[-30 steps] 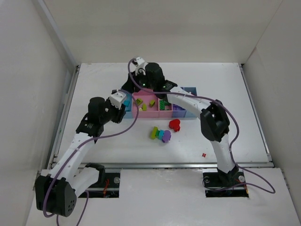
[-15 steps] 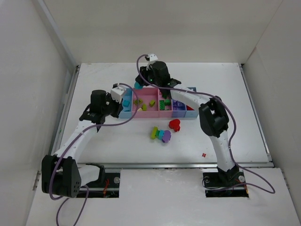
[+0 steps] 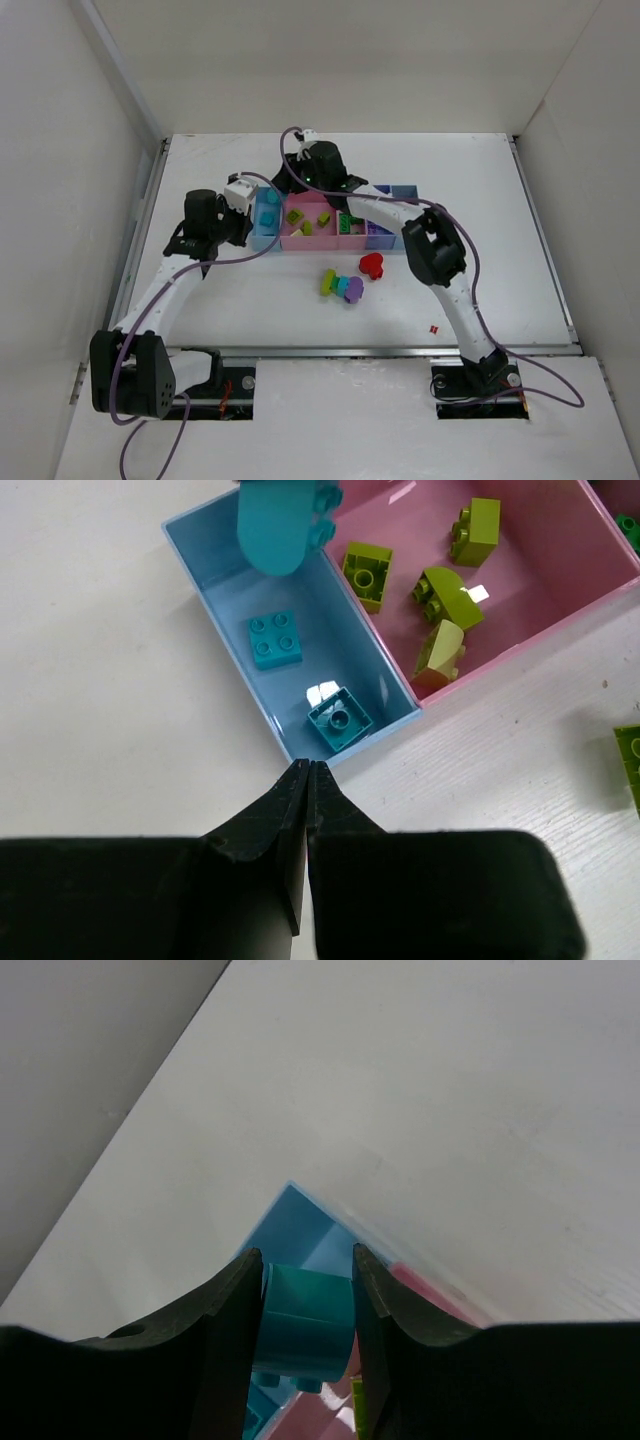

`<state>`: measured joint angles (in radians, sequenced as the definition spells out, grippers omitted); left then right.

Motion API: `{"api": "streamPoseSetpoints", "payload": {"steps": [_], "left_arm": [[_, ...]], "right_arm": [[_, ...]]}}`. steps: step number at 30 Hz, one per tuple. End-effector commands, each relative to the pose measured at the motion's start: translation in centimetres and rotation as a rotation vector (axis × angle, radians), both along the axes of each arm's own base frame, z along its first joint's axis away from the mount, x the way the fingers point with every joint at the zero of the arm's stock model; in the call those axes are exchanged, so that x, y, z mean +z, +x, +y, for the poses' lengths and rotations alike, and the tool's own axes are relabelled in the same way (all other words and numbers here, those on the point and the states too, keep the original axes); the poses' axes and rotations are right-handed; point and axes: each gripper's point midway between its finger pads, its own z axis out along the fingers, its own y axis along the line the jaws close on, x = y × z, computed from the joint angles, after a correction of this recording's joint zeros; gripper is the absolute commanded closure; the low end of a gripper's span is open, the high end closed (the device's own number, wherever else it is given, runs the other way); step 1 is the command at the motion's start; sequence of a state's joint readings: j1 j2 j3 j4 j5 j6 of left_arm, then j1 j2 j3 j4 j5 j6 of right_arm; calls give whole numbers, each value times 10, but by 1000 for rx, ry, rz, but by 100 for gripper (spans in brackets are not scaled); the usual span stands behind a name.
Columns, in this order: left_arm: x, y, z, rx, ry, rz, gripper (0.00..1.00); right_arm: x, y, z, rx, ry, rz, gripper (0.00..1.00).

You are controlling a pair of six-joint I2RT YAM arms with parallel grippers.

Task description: Sort the legos into containers by color

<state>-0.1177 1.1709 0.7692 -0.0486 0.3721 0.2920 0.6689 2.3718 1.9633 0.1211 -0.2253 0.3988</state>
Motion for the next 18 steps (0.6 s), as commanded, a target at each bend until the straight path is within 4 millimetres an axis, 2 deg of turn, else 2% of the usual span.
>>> {"api": "streamPoseSetpoints", "payload": {"steps": [1,3,5,6,8,9,10,11,13,14,16,17,18], "left_arm": [[17,11,-1,3,-12,-53,100],[14,11,-1,3,-11,-44,100],[14,11,-1,3,-11,-44,98],[14,11,-1,3,-11,-44,96],[14,11,-1,3,-11,-44,94],[14,11,-2,-4,-15,-44,92],[14,11,-2,-4,-15,-44,87],[15,10,-4,-12,-20,-43,83],[18,10,-4,-12,-21,-54,77],[19,9,-5,-20,-26,-53,71],[17,8,-5,-20,-25,-44,64],[20,7,-7,-29,-32,-52,60],[20,7,-7,-29,-32,-53,54]], "right_arm": [[35,-17,36,100,91,-51,100],[37,-20,42,110,96,-57,100],[37,-21,43,119,98,-55,94],[30,-22,42,118,88,-43,81],[27,-23,39,109,81,-38,70],[34,-24,39,109,87,-46,60],[36,-25,38,109,88,-46,38],[36,-25,37,109,88,-46,29],[60,-30,39,137,115,-72,6],[66,-32,38,153,110,-99,0],[87,-35,36,170,114,-148,0],[119,-39,31,176,120,-222,0],[128,-43,26,179,114,-247,0]]}}
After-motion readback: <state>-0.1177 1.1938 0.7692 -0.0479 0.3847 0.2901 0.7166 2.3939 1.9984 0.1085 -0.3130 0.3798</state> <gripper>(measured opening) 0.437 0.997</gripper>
